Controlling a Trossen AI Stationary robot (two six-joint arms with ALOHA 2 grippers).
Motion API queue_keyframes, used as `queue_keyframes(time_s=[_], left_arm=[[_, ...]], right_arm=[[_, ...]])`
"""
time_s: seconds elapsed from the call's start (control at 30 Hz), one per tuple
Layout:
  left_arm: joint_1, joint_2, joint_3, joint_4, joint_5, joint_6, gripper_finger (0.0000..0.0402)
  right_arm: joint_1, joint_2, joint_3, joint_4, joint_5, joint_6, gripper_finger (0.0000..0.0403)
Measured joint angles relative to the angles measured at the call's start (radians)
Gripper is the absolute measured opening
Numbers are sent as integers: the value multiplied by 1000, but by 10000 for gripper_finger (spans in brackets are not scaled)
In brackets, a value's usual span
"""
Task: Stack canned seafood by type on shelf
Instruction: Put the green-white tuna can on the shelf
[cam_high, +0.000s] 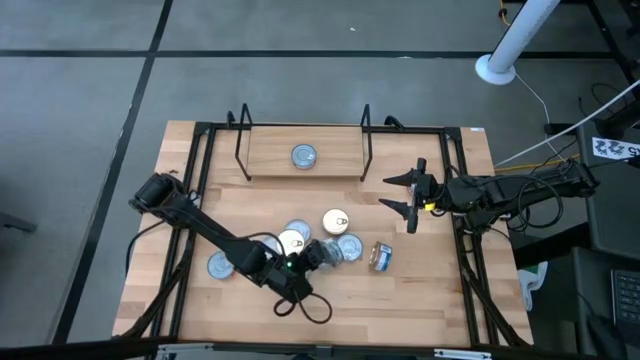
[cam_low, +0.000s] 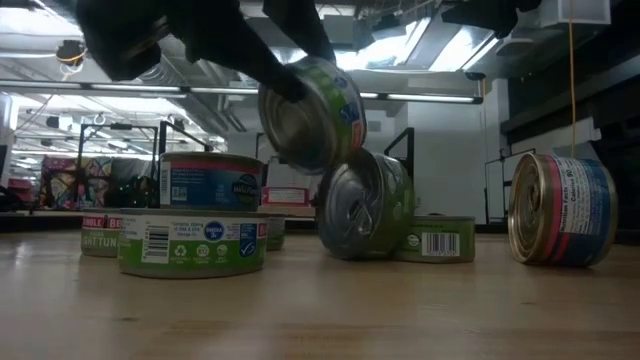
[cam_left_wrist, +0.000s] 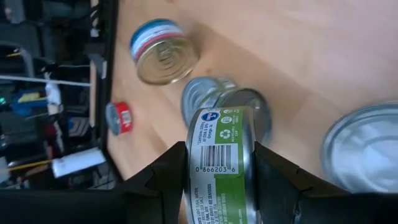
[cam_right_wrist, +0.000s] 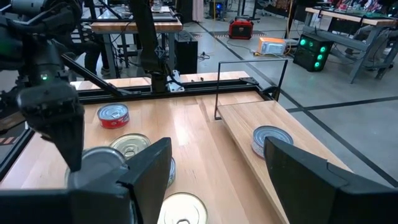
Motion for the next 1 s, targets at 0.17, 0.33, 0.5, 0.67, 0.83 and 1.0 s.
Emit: queue_keyframes(time_s=[0.17,0.33,0.5,0.67,0.83,1.0], left_arm=[[0,-22,0,-4,-37,0,152],[3,-40,0,-4,-83,-1,152],[7,-40,0,-6,-133,0,152],[33,-40,0,-9,-261,-3,152],[87,-40,1,-91,-316,-55,153],[157,-40,1,-269,-336,-163,153]], right_arm=[[0,0,0,-1,0,0,256],[0,0,0,0,0,0,256],[0,0,0,-1,0,0,256],[0,0,0,0,0,0,256],[0,0,0,-1,0,0,256],[0,0,0,-1,0,0,256]])
